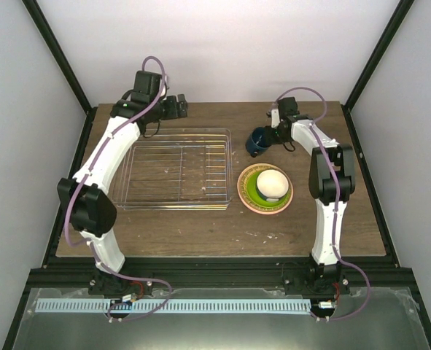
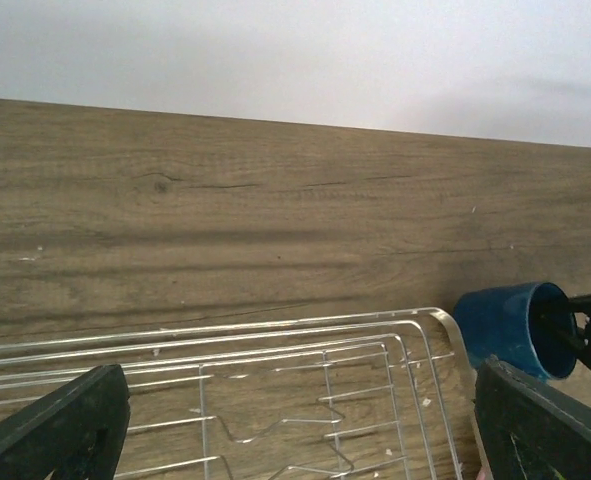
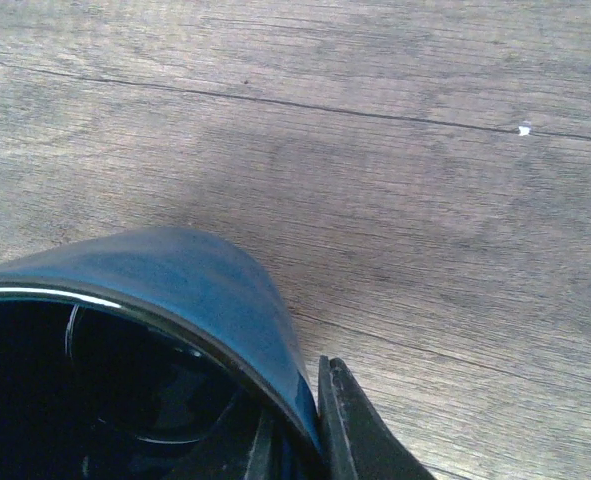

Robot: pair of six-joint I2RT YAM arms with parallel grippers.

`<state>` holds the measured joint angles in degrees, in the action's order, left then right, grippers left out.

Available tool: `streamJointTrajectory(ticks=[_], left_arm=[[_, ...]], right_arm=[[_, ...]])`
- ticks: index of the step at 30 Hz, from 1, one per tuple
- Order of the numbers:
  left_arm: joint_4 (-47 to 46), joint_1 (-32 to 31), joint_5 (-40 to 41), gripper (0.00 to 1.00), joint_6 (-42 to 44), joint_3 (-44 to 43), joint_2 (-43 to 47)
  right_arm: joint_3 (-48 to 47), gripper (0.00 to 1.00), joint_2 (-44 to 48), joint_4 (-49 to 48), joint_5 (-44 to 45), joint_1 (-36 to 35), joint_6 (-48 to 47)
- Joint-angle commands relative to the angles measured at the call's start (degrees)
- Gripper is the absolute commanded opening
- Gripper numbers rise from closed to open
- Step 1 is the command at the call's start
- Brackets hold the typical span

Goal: Load the mixed dishes into the dish rack

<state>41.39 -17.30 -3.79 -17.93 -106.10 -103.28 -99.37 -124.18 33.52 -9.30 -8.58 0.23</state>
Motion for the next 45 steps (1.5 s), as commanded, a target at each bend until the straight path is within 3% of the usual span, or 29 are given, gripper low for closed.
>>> streamJointTrajectory(ticks=[1, 11, 16, 26, 33, 45], left_arm=[[1.96, -0.20, -2.58, 0.95, -1.56, -3.64, -2.57], [-3.31, 1.54, -14.03, 0.95, -8.77, -3.70, -2.13], [-7.57, 1.77, -21.33, 0.95, -13.18, -3.96, -2.31], [-18.30, 1.74, -32.85, 0.94, -21.74, -1.78, -3.30], [-23.98, -0.85, -37.23, 0.94, -24.23, -1.03, -3.51], [-32.44, -4.07, -39.96, 0.92, -26.05, 6.41, -3.76]], right_arm=[[-0.35, 0.01, 0.96, -2.60, 1.52, -0.47, 1.17], [-0.21, 0.01, 6.68, -8.53, 4.86, -0.34, 4.73], [1.77, 0.01, 12.38, -15.50, 0.35, -0.30, 7.74], [24.97, 0.01, 27.18, -53.57, -15.94, -0.95, 21.54], [29.23, 0.01, 28.14, -68.93, -18.11, -1.13, 28.22], [22.26, 0.01, 22.46, -77.35, -30.53, -1.16, 39.68]])
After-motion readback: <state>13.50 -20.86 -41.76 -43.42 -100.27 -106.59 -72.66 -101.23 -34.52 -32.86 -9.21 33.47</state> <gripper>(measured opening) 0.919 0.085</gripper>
